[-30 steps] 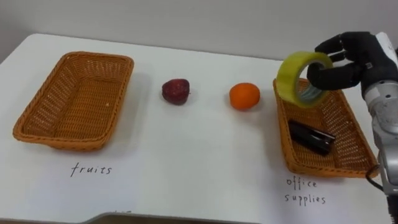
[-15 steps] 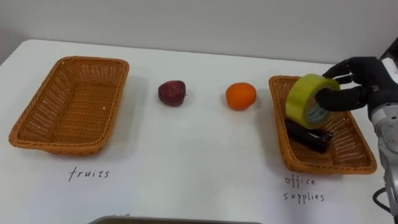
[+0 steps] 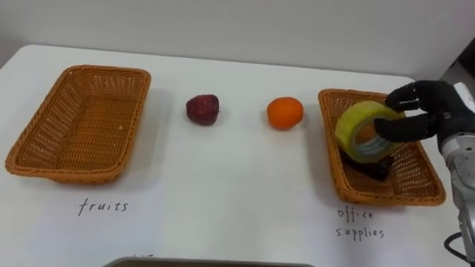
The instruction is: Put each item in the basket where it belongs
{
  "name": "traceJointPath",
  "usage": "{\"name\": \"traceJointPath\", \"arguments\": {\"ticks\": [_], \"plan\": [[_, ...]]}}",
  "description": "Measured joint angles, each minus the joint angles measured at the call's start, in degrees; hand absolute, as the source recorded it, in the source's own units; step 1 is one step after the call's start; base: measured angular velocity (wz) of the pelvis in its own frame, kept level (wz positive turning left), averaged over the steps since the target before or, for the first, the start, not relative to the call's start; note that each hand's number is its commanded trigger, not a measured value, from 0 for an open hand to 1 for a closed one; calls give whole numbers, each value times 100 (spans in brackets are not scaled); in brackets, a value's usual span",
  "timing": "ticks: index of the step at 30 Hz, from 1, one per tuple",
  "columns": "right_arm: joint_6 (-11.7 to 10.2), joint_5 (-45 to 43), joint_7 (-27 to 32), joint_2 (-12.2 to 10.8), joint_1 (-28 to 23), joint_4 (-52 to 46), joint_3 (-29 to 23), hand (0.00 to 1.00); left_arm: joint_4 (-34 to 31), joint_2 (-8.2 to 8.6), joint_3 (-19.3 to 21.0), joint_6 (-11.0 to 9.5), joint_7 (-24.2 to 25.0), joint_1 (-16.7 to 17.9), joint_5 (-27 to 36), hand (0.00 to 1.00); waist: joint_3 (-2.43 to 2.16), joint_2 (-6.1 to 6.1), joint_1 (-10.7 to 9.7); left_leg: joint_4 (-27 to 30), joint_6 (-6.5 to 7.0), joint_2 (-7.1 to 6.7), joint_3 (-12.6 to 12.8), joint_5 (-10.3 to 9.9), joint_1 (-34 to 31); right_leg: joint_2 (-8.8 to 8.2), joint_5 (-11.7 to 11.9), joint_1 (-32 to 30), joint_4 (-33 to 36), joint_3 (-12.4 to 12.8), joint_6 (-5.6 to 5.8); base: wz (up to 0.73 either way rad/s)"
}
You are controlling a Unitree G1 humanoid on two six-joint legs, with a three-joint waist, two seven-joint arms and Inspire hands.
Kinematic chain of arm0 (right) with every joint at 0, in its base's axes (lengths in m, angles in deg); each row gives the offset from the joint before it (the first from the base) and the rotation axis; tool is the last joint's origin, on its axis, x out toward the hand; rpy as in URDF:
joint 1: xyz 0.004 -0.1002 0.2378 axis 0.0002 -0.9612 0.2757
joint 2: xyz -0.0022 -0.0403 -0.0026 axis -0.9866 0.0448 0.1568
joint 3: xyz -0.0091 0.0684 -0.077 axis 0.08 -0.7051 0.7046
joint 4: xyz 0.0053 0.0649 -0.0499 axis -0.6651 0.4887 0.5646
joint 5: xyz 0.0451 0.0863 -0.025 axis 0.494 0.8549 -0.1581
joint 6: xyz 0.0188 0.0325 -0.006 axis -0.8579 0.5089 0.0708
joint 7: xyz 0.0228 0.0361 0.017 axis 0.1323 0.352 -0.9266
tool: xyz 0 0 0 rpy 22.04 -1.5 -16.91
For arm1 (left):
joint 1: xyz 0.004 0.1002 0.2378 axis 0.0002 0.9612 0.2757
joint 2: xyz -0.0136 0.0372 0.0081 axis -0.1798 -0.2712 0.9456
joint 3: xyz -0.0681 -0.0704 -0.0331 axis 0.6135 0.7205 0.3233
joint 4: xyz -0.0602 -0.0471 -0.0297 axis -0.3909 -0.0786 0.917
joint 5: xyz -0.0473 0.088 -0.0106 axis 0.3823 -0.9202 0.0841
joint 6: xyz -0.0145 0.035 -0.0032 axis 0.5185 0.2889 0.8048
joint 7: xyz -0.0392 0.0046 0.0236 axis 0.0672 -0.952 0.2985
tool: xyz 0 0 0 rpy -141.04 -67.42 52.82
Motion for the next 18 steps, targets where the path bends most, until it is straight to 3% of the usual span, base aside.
{"name": "traceJointPath", "arguments": {"ticks": [18], "plan": [[-46,-2,55,0,1,11,0,0,99,-3,-4,2,-97,22,3,0,-18,4,4,-13,-1,13,5,-1,4,1,1,7,12,5,-1,0]]}}
